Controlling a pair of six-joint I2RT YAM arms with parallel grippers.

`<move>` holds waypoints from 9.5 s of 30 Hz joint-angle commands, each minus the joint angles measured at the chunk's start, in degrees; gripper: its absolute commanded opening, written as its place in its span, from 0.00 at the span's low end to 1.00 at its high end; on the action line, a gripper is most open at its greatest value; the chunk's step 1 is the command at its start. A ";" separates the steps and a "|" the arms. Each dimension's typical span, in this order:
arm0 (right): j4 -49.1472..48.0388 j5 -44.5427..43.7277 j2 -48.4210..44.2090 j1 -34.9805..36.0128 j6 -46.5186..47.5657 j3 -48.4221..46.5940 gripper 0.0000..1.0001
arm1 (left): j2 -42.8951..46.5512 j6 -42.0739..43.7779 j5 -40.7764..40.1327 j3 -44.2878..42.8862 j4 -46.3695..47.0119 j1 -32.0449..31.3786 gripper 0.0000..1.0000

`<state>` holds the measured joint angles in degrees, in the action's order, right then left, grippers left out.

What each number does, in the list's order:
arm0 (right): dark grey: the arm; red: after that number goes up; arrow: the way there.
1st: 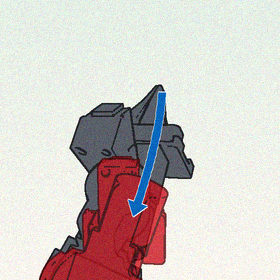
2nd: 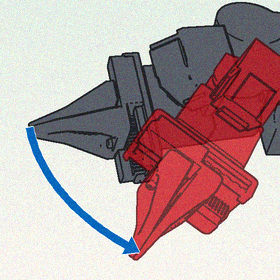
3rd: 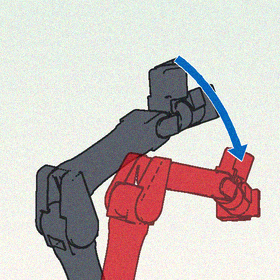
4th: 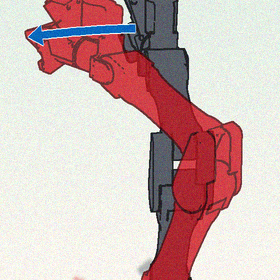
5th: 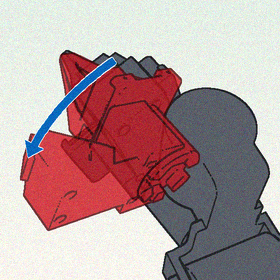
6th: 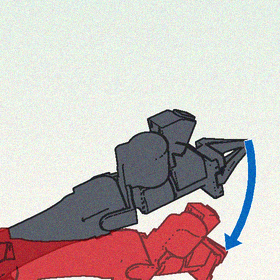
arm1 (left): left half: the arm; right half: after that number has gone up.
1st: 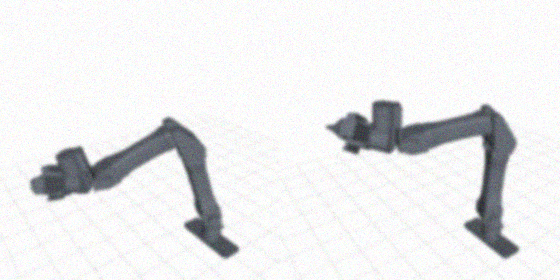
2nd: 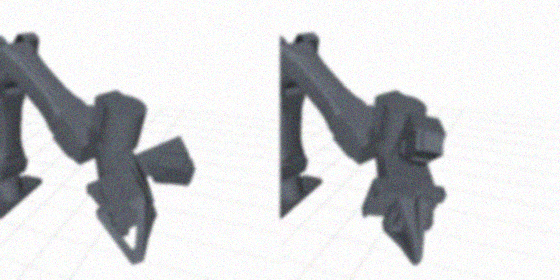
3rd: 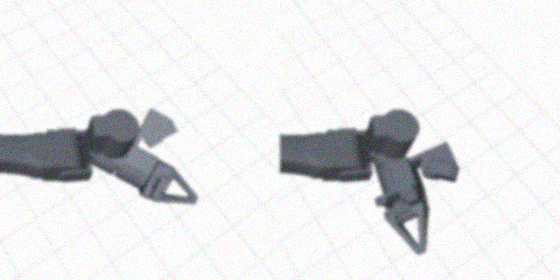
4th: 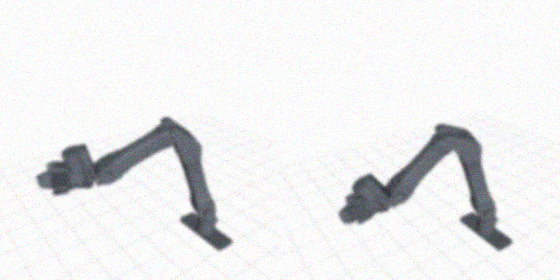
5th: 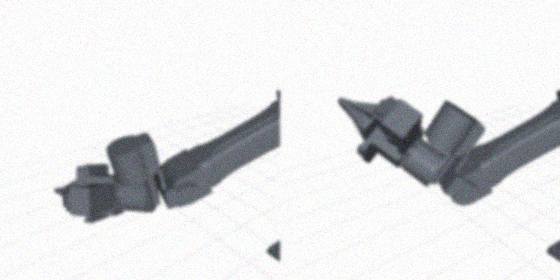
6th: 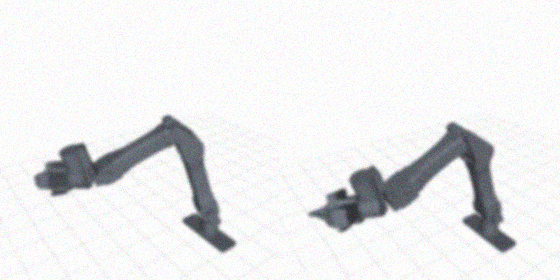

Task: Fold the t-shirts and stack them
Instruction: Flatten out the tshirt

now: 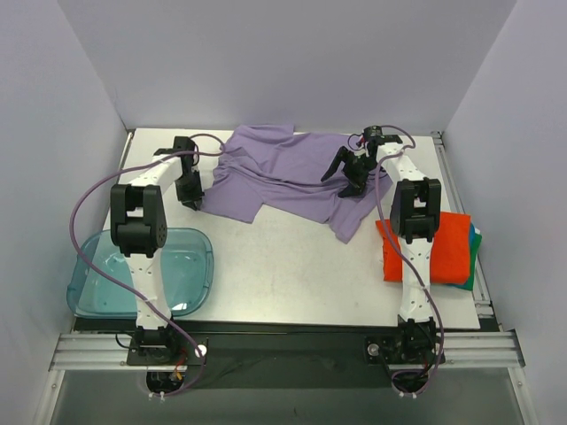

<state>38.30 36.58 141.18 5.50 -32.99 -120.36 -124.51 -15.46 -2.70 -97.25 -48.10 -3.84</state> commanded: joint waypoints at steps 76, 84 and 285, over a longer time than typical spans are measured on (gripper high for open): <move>9.42 -29.99 -23.50 16.04 23.24 33.26 0.36 | 10.95 -6.60 12.90 13.49 8.28 2.25 0.00; 9.42 -32.44 -22.09 16.74 23.33 32.55 0.35 | 10.87 -6.42 13.07 13.41 8.19 2.34 0.00; 15.84 -15.57 -17.18 -1.02 6.97 17.79 0.50 | -1.61 -17.32 17.37 -1.28 13.37 6.12 0.19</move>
<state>52.71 22.44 122.02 4.47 -27.55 -103.37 -127.87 -31.42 11.55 -100.14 -37.87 2.04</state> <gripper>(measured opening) 0.500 0.245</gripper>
